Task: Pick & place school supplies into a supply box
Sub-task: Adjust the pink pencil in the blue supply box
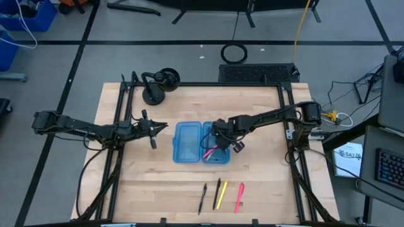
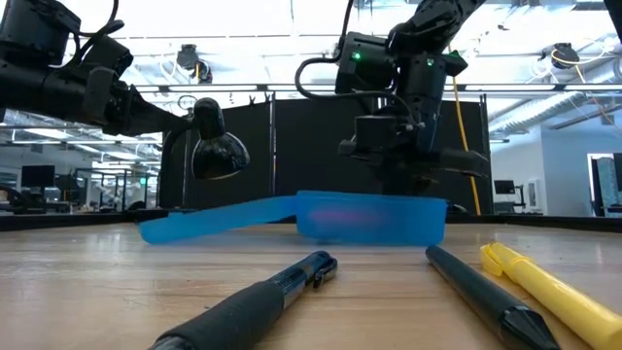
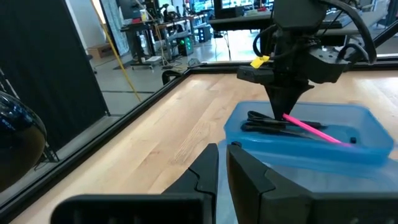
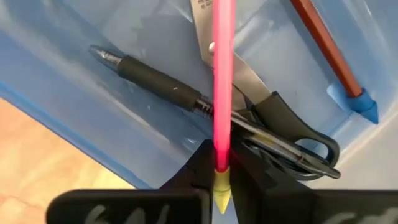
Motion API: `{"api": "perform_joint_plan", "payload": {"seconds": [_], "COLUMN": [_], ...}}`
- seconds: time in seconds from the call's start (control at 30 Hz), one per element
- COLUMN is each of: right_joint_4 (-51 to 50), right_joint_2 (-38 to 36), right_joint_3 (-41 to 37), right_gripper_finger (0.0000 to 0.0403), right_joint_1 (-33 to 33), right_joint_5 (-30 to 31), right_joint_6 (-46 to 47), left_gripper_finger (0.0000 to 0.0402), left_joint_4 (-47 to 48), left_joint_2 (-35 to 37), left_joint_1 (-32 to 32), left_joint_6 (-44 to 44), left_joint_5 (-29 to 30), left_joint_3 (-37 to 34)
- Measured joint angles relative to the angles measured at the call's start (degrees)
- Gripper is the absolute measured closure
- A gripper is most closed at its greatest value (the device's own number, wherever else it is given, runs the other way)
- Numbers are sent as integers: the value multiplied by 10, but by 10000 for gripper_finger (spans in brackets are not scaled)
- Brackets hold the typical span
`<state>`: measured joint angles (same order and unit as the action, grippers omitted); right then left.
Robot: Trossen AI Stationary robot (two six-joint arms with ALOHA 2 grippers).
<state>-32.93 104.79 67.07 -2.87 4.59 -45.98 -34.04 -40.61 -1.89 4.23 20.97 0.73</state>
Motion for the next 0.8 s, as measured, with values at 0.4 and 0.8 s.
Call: {"api": "perform_joint_plan", "payload": {"seconds": [0.4,0.8], "right_joint_4": [-40,-104], "right_joint_2": [-2,-3], "right_joint_3": [26,112], "right_gripper_finger": [382,384], "right_joint_1": [8,21], "right_joint_5": [54,158], "right_joint_6": [-8,-316], "left_gripper_finger": [364,364], "left_joint_4": [0,-2], "left_joint_2": [0,0], "left_joint_1": [0,0], "left_joint_6": [0,-13], "left_joint_5": [0,0], "left_joint_3": [0,0]}}
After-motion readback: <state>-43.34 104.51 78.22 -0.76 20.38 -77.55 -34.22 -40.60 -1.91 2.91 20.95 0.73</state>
